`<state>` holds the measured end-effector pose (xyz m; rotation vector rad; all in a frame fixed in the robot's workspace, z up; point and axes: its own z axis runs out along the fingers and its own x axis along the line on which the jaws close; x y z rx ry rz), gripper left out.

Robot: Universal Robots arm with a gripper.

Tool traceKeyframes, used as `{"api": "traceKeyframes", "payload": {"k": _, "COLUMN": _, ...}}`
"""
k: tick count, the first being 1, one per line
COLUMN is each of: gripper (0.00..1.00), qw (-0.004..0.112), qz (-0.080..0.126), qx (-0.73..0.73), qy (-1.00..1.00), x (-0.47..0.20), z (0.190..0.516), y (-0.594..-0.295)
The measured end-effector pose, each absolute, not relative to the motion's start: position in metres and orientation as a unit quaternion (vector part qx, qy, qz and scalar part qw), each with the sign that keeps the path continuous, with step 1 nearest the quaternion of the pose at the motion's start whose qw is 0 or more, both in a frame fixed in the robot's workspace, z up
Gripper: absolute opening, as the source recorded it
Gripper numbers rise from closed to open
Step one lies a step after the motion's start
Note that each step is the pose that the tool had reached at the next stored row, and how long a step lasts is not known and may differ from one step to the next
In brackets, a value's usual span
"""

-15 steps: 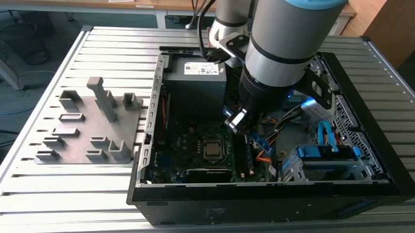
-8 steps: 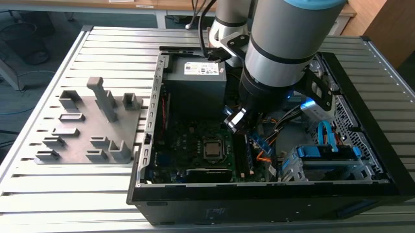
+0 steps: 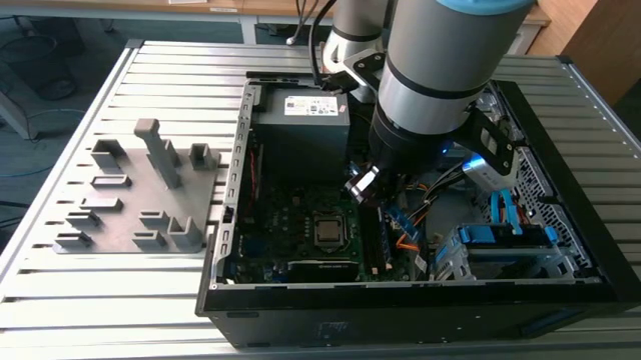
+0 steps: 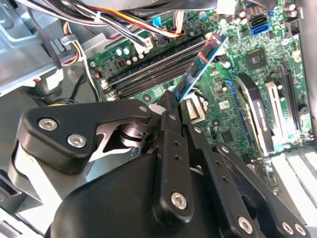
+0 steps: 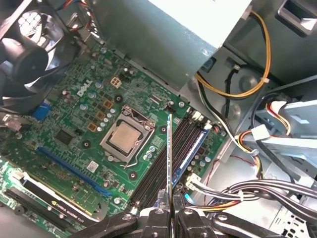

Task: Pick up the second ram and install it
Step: 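Insert the second ram into the second slot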

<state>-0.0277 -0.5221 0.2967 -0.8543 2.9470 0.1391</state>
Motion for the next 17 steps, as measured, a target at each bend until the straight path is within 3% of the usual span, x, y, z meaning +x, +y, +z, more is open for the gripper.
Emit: {"api": "traceKeyframes", "payload": {"k": 17, "gripper": 0.14, "qw": 0.035, "qz": 0.031, "qx": -0.215, "qy": 0.975, "x": -0.0277, "z": 0.2962, "y": -0.5221}}
